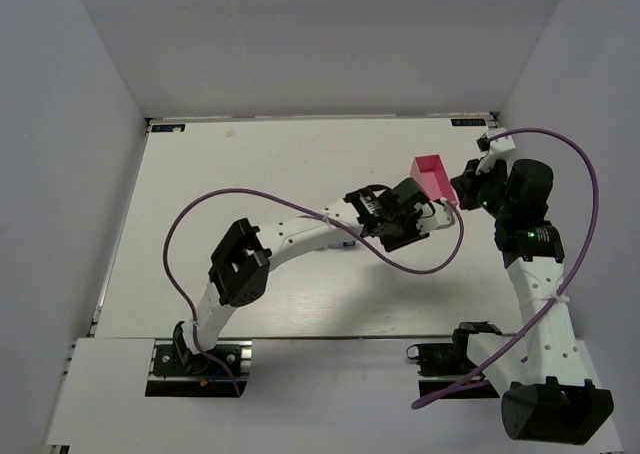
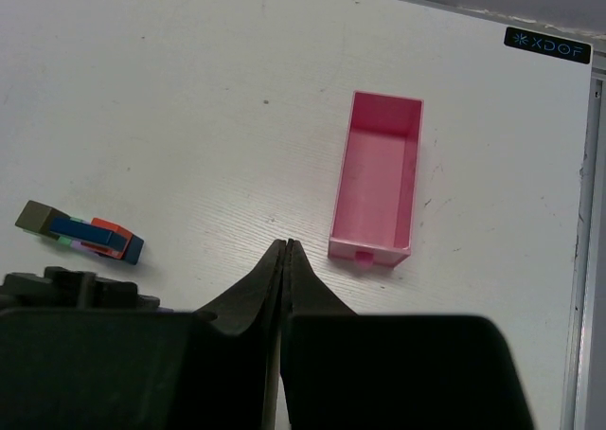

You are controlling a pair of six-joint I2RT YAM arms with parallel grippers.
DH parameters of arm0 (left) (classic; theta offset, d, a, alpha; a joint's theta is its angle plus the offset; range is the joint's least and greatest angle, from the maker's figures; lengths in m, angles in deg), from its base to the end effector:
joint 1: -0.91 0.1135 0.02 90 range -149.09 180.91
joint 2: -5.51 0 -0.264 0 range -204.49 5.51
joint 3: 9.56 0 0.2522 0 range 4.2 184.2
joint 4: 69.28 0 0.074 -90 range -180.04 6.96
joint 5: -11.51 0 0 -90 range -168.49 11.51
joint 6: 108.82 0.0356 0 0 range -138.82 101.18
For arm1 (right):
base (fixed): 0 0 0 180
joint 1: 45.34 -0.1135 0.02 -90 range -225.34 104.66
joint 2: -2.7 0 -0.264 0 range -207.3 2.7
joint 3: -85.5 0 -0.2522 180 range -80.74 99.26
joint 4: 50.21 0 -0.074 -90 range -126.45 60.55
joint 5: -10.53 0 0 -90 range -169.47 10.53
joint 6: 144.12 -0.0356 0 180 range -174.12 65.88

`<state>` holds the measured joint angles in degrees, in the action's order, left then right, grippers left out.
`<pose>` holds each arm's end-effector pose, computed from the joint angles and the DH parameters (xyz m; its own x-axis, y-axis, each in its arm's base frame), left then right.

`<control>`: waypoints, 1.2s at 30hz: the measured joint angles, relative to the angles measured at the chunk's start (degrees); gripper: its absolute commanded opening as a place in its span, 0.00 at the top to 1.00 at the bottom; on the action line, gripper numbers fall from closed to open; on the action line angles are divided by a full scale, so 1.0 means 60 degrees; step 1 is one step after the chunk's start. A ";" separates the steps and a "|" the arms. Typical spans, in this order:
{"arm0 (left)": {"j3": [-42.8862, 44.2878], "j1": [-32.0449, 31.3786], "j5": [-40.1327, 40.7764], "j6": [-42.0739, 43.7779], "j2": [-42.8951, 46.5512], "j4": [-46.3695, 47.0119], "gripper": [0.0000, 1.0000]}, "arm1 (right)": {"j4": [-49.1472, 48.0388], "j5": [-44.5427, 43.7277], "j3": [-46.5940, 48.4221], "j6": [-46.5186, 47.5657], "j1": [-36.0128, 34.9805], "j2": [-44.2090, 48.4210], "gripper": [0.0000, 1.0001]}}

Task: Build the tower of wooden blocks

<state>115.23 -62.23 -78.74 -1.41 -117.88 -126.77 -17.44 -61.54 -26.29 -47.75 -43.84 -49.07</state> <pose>0.2161 -0.4270 0.2491 -0.0905 0.8410 -0.5334 0.9645 0.2075 0.1635 0.2023 0.0057 0.3619 -0.2493 -0.0991 -0.9633 -0.2999 0.9537 -0.0204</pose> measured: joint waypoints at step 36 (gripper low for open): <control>-0.3905 0.2710 -0.0339 0.0772 0.4503 -0.0710 1.00 | 0.0011 0.0481 -0.0310 0.0091 0.0000 0.0470 1.00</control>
<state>91.79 -45.96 -80.77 3.23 -90.87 -131.03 -17.38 -58.65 -28.14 -47.21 -43.84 -46.25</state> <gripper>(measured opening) 0.443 0.008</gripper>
